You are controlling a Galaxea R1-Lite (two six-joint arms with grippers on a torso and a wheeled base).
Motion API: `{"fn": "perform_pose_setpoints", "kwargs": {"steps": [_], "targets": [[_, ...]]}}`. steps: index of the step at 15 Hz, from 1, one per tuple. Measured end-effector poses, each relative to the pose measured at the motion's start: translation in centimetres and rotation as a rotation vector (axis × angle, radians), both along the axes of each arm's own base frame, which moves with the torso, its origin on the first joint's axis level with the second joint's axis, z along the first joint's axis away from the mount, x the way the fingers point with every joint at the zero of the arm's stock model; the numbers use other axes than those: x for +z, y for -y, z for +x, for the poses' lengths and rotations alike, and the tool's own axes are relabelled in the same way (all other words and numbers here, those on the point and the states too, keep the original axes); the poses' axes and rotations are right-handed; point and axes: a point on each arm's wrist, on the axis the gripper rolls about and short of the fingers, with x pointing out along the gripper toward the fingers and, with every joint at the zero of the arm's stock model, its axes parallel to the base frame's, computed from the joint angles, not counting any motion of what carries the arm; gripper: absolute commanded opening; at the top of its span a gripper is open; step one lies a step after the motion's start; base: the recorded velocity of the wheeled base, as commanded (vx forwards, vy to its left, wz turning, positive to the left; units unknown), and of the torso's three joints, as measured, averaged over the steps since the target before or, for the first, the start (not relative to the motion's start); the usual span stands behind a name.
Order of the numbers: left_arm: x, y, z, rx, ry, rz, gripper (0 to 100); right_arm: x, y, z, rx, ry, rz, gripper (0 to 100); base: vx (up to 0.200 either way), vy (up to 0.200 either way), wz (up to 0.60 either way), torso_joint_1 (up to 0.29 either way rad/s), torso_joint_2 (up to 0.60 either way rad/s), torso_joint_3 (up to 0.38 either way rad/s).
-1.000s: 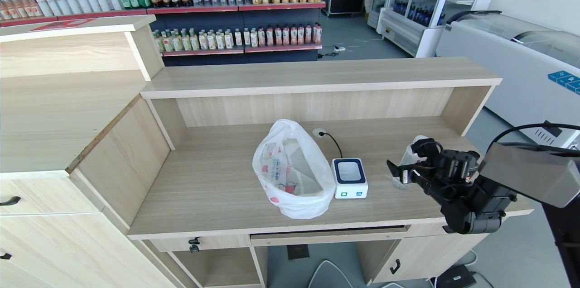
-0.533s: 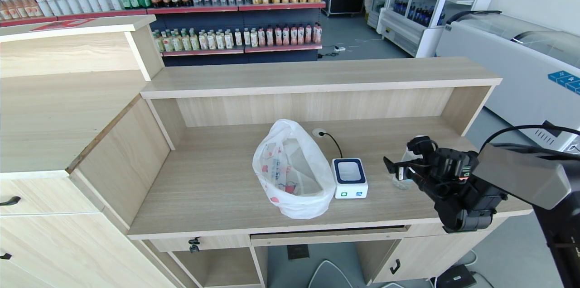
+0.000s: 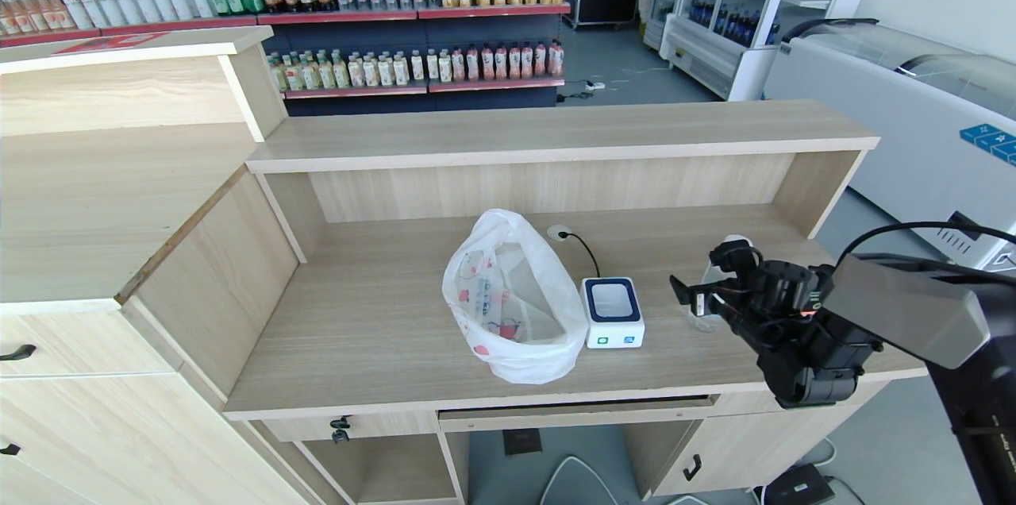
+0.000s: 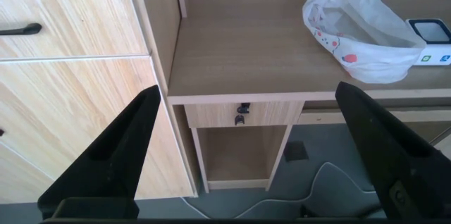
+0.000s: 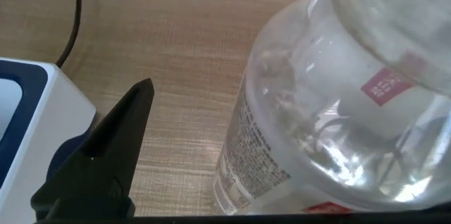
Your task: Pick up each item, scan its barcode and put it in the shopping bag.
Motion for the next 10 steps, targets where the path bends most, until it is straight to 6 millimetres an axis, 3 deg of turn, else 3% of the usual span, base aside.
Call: {"fn": "perform_pose_setpoints", "kwargs": {"steps": [1,2,10], "targets": [[0.0,0.0,0.0,0.0,0.0,0.0,100,0.07,0.01,0.16,0.0,0.008,-0.002,100,0.0,0.0,0.0,0.0,0.0,0.0],[0.0,0.0,0.0,0.0,0.0,0.0,100,0.07,0.02,0.28,0.001,0.013,-0.011,0,0.0,0.0,0.0,0.0,0.0,0.0],[0.0,0.0,0.0,0.0,0.0,0.0,100,-0.21,0.46,0.15,-0.009,0.009,-0.038,0,0.0,0.0,0.0,0.0,0.0,0.0]]}}
